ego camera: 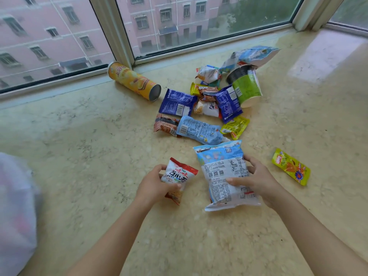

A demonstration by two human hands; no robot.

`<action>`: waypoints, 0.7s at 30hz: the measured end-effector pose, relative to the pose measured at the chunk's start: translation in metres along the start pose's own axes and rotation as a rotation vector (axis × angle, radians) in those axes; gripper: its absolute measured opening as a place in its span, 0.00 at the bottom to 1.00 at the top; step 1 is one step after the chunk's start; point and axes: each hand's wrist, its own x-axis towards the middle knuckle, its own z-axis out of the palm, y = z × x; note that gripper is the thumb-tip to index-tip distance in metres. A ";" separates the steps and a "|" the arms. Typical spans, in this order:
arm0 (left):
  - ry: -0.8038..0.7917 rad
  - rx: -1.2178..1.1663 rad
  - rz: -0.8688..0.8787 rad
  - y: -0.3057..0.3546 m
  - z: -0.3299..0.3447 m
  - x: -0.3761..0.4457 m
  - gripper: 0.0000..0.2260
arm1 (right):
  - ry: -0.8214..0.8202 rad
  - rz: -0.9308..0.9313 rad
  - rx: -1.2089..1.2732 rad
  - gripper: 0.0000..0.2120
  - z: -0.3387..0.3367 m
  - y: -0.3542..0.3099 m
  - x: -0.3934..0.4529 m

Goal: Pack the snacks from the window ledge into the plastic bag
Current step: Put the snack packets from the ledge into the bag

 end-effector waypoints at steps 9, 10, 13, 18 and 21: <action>0.094 -0.107 -0.005 -0.008 -0.048 -0.042 0.22 | -0.100 -0.108 -0.059 0.42 0.022 -0.020 -0.022; 0.116 -0.123 -0.006 -0.010 -0.056 -0.049 0.23 | -0.109 -0.122 -0.049 0.42 0.030 -0.025 -0.026; 0.178 -0.207 -0.003 -0.017 -0.084 -0.068 0.23 | -0.156 -0.173 -0.014 0.41 0.063 -0.045 -0.039; 0.288 -0.326 0.022 -0.028 -0.129 -0.104 0.20 | -0.243 -0.249 -0.003 0.38 0.121 -0.075 -0.062; 0.370 -0.384 0.029 -0.037 -0.153 -0.129 0.20 | -0.284 -0.268 0.010 0.41 0.148 -0.092 -0.080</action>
